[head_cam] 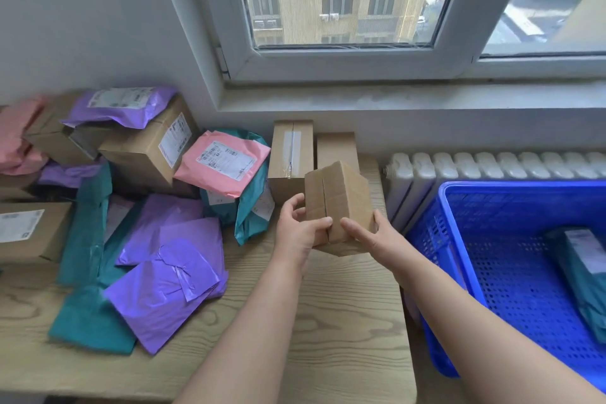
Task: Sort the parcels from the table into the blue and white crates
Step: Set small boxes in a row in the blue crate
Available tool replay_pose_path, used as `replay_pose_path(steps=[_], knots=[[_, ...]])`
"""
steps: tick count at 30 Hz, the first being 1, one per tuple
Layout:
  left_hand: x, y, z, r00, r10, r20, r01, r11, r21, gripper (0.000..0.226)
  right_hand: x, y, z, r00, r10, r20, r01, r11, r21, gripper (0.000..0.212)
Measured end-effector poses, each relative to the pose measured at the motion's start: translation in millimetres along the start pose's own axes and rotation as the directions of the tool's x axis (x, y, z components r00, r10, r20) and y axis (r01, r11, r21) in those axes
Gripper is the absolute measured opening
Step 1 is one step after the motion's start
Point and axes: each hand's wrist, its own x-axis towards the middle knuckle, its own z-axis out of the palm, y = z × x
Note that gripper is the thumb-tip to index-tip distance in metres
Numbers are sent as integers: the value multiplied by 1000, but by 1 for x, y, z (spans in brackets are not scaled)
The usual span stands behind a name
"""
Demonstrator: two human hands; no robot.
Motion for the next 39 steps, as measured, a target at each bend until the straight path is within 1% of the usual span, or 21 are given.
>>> replay_pose_path(steps=[2, 3, 4, 5, 7, 8, 10, 11, 13, 16, 17, 19, 20, 22, 24, 27, 28, 29, 32, 34, 39], knots=[[2, 4, -1, 1000, -22, -20, 21, 999, -39, 53, -6, -5, -3, 998, -14, 59, 7, 994, 112, 78], [2, 7, -3, 997, -62, -40, 57, 993, -106, 44, -10, -6, -6, 995, -1, 96, -17, 982, 188, 67], [5, 8, -5, 993, -106, -54, 95, 980, -177, 35, -13, -6, -9, 990, 16, 140, -56, 955, 290, 61], [7, 9, -8, 988, -139, -70, 121, 968, -222, 27, -17, -6, -13, 982, 26, 188, -100, 912, 397, 61], [11, 6, -15, 984, -154, -89, 139, 978, -158, 17, -23, -4, -17, 970, 6, 243, -145, 816, 560, 64], [12, 4, -17, 985, -162, -64, 154, 981, -118, 21, -26, -4, -18, 968, -11, 251, -150, 777, 611, 62], [10, 1, -20, 975, -217, 48, 220, 972, -81, 46, -28, -4, -16, 961, -40, 275, -163, 722, 672, 58], [6, 2, -19, 964, -240, 110, 250, 964, -87, 51, -29, -5, -15, 957, -47, 288, -170, 714, 680, 57], [-1, 4, -17, 941, -263, 213, 294, 947, -130, 44, -31, -6, -12, 952, -38, 304, -187, 715, 674, 55], [-8, 8, -12, 921, -258, 293, 333, 912, -241, 40, -30, -7, -12, 970, 21, 243, -178, 746, 642, 51], [-9, 10, -12, 921, -252, 298, 333, 905, -265, 37, -29, -7, -13, 978, 42, 207, -166, 757, 632, 50], [-11, 13, -13, 920, -243, 306, 330, 903, -274, 34, -28, -10, -15, 991, 71, 115, -124, 816, 564, 44], [-11, 13, -14, 920, -244, 307, 327, 910, -256, 37, -29, -12, -16, 995, 68, 77, -99, 855, 509, 39], [-8, 11, -17, 924, -241, 298, 310, 928, -208, 48, -29, -14, -18, 998, 25, 65, -51, 899, 434, 37], [-4, 7, -19, 931, -231, 281, 284, 944, -165, 62, -31, -18, -18, 996, -21, 82, -12, 921, 389, 46], [-2, 3, -18, 954, -191, 231, 230, 961, -152, 84, -33, -20, -14, 993, -59, 103, 23, 944, 328, 74], [-2, 2, -17, 960, -179, 217, 214, 965, -150, 91, -33, -20, -11, 992, -63, 112, 24, 947, 321, 76], [-3, 2, -17, 963, -168, 209, 200, 969, -144, 94, -35, -20, -9, 990, -69, 119, 26, 945, 327, 72], [-5, 1, -18, 963, -145, 227, 176, 976, -125, 85, -36, -18, -8, 987, -88, 133, 35, 934, 356, 67], [-7, 2, -20, 963, -134, 233, 164, 979, -117, 85, -37, -17, -9, 985, -96, 142, 34, 921, 389, 65], [-6, 0, -23, 968, -98, 231, 114, 992, -57, 89, -36, -12, -11, 981, -108, 161, 25, 894, 447, 68]])
